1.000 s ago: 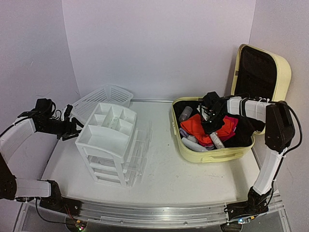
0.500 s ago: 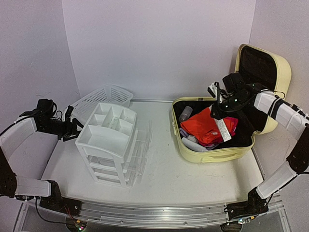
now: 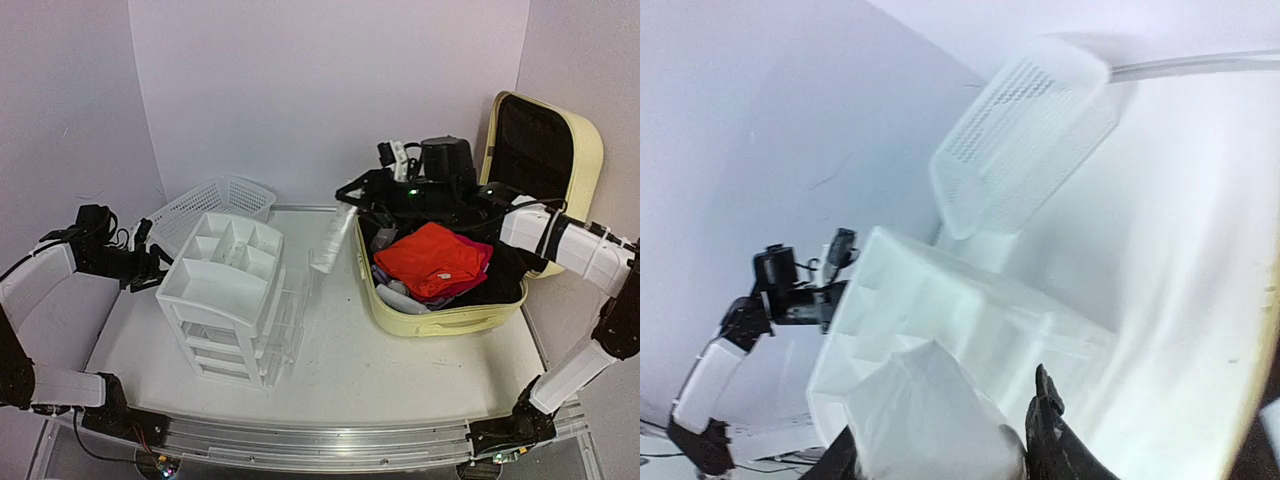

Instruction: Open, take out, and arrange the luggage

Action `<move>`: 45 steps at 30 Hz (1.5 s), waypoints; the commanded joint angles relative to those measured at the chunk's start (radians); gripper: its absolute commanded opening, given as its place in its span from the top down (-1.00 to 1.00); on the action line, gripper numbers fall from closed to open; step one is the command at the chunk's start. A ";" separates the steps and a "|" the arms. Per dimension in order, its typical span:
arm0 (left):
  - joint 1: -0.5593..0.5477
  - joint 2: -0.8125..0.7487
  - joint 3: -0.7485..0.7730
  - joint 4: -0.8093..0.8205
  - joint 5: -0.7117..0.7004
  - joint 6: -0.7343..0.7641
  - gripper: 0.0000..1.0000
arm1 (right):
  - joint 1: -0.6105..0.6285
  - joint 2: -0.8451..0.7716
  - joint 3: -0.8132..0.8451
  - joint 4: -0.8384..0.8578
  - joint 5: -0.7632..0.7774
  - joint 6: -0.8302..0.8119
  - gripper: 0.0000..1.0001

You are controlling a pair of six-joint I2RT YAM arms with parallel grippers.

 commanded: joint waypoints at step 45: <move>0.005 -0.060 -0.007 0.044 0.083 0.017 -0.46 | 0.305 0.289 0.193 -0.383 0.277 0.069 -0.21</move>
